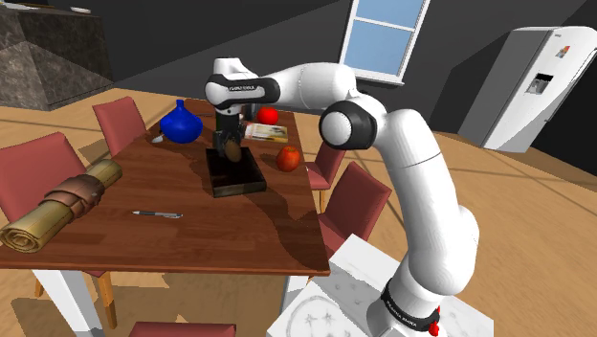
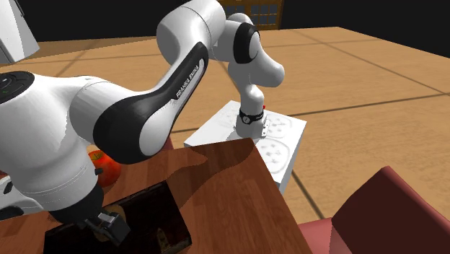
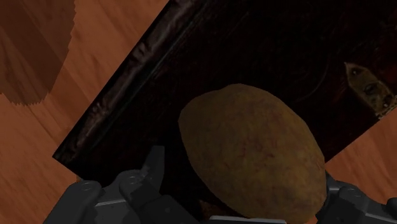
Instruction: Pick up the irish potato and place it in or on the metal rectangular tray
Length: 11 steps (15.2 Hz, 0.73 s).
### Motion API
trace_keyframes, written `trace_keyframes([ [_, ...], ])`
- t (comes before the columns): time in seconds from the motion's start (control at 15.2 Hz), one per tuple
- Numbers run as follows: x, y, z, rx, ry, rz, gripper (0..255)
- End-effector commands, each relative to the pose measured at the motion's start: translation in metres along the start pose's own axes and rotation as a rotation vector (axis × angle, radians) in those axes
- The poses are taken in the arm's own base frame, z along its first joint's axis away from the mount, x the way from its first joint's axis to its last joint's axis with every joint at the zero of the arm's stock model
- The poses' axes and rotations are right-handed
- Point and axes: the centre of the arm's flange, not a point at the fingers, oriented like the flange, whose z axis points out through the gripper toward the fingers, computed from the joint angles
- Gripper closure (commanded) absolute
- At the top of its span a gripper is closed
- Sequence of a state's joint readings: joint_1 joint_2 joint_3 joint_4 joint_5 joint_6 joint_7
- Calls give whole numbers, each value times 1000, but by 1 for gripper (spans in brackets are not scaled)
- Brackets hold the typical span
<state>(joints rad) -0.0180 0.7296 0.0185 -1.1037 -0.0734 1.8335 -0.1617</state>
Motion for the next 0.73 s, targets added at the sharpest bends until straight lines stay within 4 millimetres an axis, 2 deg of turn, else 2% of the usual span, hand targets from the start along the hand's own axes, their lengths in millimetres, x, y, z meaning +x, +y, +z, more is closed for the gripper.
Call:
trace_keyframes([
  [0.0, -1, 1, -19, 0, -3, 1, 0],
  [0.13, 0, 1, -42, 0, -3, 1, 0],
  [0.66, 0, 1, -42, 0, -3, 1, 0],
])
